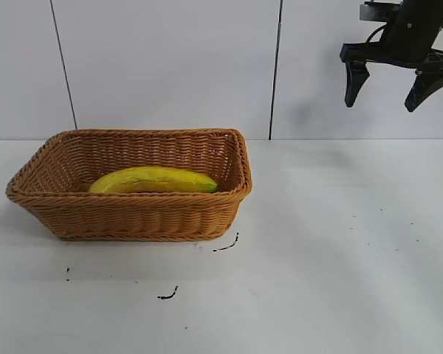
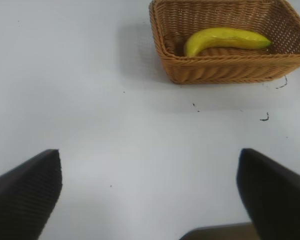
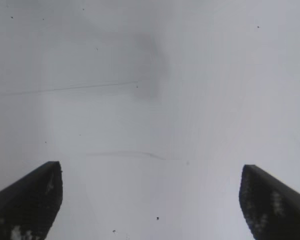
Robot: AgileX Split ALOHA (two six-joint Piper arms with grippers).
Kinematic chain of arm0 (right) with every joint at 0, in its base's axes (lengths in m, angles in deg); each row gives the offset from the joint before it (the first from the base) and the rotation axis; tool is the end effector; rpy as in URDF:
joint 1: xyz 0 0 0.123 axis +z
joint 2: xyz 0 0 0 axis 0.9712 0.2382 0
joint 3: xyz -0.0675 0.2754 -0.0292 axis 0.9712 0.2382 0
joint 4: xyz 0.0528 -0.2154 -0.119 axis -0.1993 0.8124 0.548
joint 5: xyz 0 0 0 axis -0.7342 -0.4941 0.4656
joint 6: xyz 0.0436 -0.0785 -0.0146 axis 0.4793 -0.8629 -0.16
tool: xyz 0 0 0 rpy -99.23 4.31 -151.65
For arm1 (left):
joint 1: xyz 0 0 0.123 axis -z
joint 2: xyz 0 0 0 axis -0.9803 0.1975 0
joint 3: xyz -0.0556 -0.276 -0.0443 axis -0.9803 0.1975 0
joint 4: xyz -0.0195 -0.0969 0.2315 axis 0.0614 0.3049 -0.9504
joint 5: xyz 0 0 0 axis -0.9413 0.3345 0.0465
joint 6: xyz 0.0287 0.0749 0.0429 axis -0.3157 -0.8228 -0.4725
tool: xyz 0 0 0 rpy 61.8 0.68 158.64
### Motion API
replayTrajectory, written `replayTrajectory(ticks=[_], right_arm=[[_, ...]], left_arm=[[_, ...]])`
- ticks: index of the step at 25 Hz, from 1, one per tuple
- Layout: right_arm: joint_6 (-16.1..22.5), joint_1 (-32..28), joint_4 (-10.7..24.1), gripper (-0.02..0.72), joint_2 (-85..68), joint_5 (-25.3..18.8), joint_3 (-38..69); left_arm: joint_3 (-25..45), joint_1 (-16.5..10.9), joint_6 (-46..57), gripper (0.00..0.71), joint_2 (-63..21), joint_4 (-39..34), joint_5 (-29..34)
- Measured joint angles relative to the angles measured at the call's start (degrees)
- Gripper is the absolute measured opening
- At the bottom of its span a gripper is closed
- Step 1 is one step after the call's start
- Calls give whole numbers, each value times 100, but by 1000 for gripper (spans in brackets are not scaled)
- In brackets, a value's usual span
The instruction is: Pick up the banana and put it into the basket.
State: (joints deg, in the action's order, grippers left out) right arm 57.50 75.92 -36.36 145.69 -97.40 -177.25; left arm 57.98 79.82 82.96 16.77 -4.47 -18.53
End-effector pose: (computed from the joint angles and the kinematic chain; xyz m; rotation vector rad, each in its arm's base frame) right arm 0.4983 0.0012 0.2356 0.0197 2.8132 0.0608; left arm -0.0048 -0.0056 0.2757 0.0833 2.0527 -0.0643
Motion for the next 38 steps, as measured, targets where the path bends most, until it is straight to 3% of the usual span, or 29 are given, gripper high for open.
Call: replayTrajectory(ticks=[15, 25, 33, 38], right_arm=[[-69, 37, -88, 660, -3255, -4, 4673], [-283, 37, -88, 660, -6068, 25, 7106], [-334, 37, -88, 660, -8508, 1285, 8964], [-334, 37, -88, 660, -9804, 1181, 9618]], left_arm=[[0, 0, 0, 690, 0, 0, 0], [0, 0, 0, 690, 0, 0, 0], [0, 0, 0, 690, 0, 0, 0], [0, 0, 0, 690, 0, 0, 0]])
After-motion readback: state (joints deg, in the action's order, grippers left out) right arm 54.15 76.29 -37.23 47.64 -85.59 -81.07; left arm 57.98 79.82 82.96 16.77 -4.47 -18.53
